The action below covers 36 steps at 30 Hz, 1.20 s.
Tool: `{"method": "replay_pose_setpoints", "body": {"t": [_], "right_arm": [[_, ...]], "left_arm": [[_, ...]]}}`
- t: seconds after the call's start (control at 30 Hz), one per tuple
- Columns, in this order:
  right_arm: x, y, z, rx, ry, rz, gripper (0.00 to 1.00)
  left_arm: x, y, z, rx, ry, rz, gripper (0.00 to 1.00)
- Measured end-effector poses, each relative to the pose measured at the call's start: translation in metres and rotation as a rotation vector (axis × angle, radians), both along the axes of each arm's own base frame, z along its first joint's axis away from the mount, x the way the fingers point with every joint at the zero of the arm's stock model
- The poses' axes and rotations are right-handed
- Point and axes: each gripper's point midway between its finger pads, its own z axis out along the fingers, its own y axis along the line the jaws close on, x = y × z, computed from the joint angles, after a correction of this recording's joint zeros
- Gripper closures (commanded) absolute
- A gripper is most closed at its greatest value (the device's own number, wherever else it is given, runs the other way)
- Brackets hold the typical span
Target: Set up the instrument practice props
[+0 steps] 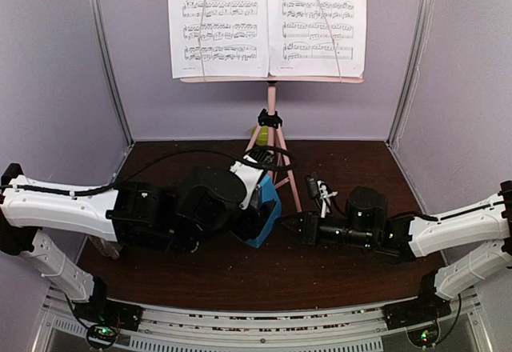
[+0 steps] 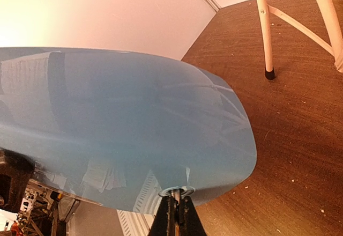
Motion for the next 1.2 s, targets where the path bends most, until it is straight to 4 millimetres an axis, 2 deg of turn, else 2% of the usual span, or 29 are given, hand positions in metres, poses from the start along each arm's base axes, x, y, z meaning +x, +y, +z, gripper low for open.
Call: {"method": "replay_pose_setpoints", "body": {"t": [0.17, 0.37, 0.5, 0.57, 0.6, 0.77, 0.93, 1.0, 1.13, 1.2], "right_arm": [[0.005, 0.001, -0.001, 0.048, 0.087, -0.007, 1.0], [0.008, -0.008, -0.011, -0.016, 0.08, -0.044, 0.67], [0.007, -0.019, 0.003, -0.026, 0.023, -0.065, 0.51], [0.005, -0.027, 0.01, -0.031, -0.005, -0.074, 0.47], [0.004, -0.032, 0.011, -0.035, -0.016, -0.079, 0.46], [0.0, -0.059, 0.009, -0.077, -0.048, -0.134, 0.39], [0.003, -0.085, 0.012, -0.113, -0.066, -0.223, 0.31], [0.005, -0.094, 0.014, -0.123, -0.072, -0.257, 0.25], [0.008, -0.115, 0.018, -0.146, -0.086, -0.333, 0.03], [0.009, -0.124, 0.017, -0.163, -0.089, -0.369, 0.0]], "left_arm": [[0.004, 0.001, -0.002, -0.027, -0.03, 0.028, 0.75], [0.013, -0.003, -0.017, -0.057, 0.037, 0.041, 0.75], [0.026, -0.005, -0.042, -0.021, 0.083, 0.045, 0.73], [0.033, -0.008, -0.058, 0.003, 0.108, 0.04, 0.73], [0.037, -0.007, -0.06, 0.004, 0.111, 0.047, 0.72], [0.043, -0.01, -0.089, 0.043, 0.126, -0.014, 0.7], [0.038, -0.033, -0.113, 0.068, 0.154, -0.128, 0.64], [0.037, -0.039, -0.122, 0.073, 0.172, -0.167, 0.63], [0.036, -0.047, -0.142, 0.094, 0.195, -0.237, 0.59], [0.035, -0.051, -0.149, 0.099, 0.198, -0.272, 0.54]]}}
